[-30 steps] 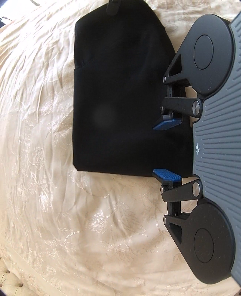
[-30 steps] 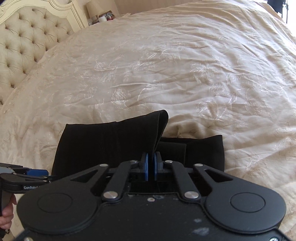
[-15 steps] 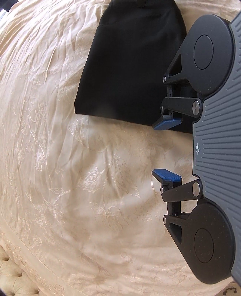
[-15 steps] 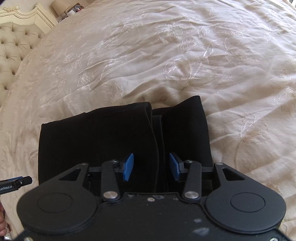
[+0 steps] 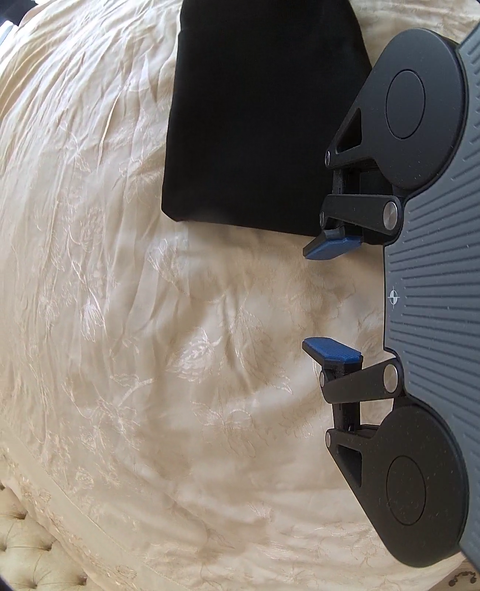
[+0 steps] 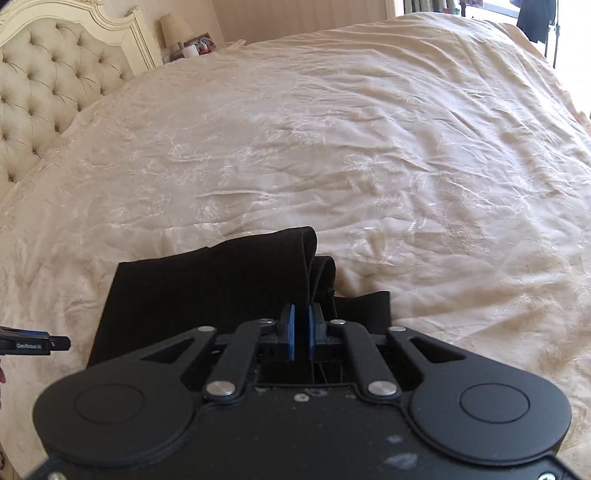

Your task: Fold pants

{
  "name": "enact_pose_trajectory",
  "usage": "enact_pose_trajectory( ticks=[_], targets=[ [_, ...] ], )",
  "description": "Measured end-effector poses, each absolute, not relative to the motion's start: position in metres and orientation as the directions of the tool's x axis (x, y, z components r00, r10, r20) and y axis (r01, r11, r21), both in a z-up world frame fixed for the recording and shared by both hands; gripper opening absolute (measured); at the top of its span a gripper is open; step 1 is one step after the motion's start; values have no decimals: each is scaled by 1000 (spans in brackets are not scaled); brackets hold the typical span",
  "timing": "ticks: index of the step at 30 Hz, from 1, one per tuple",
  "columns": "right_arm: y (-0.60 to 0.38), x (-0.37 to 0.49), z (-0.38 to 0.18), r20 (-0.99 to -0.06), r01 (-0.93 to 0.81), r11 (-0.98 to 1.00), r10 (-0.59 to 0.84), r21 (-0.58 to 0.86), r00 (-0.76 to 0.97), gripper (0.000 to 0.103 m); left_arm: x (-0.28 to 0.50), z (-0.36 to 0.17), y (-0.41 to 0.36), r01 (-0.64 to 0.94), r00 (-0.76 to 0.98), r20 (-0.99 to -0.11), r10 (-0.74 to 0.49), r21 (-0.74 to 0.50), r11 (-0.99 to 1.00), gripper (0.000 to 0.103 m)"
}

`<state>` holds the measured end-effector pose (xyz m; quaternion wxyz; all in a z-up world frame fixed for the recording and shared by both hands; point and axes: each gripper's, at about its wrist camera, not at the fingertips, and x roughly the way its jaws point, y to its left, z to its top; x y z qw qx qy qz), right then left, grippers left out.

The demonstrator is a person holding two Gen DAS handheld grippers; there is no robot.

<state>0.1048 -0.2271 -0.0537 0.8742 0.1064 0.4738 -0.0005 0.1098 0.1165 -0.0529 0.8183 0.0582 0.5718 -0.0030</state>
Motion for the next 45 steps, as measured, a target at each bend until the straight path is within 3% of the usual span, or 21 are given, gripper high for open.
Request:
enact_pose_trajectory(
  ticks=[4, 5, 7, 13, 18, 23, 24, 26, 33, 39, 45],
  targets=[
    [-242, 116, -99, -894, 159, 984, 0, 80, 449, 6, 114, -55, 91, 144, 353, -935, 38, 94, 985, 45],
    [-241, 117, -112, -907, 164, 986, -44, 28, 419, 1, 116, -54, 85, 162, 358, -933, 28, 92, 983, 45],
    [-239, 118, -123, -915, 158, 987, -103, -44, 389, 1, 119, -54, 73, 196, 366, -931, 10, 87, 977, 45],
    [-242, 98, -90, -847, 277, 961, -162, -17, 507, 11, 133, -58, 47, 259, 393, -919, -13, 97, 961, 45],
    [-222, 102, -77, -804, 194, 981, -93, 28, 587, 22, 151, -75, 30, 292, 408, -913, 9, 140, 946, 45],
    [-212, 130, -118, -878, 175, 984, -99, -18, 468, 23, 170, -98, 24, 284, 370, -928, 34, 148, 947, 47],
    [-213, 133, -127, -894, 181, 983, -110, -32, 435, 30, 173, -103, 24, 288, 360, -932, 39, 151, 946, 49],
    [-219, 132, -137, -904, 207, 978, -92, -4, 417, 33, 176, -110, 22, 302, 352, -935, 53, 167, 939, 55],
    [-227, 127, -129, -904, 230, 972, -62, 41, 423, 34, 178, -92, 35, 268, 346, -937, 38, 137, 954, 57],
    [-215, 93, -87, -852, 204, 975, -37, 83, 522, 37, 120, -64, 45, 294, 400, -916, 14, 143, 945, 57],
    [-194, 67, -101, -876, 121, 992, -24, 39, 482, 37, 75, -90, 46, 376, 331, -943, 43, 173, 910, 58]
  ],
)
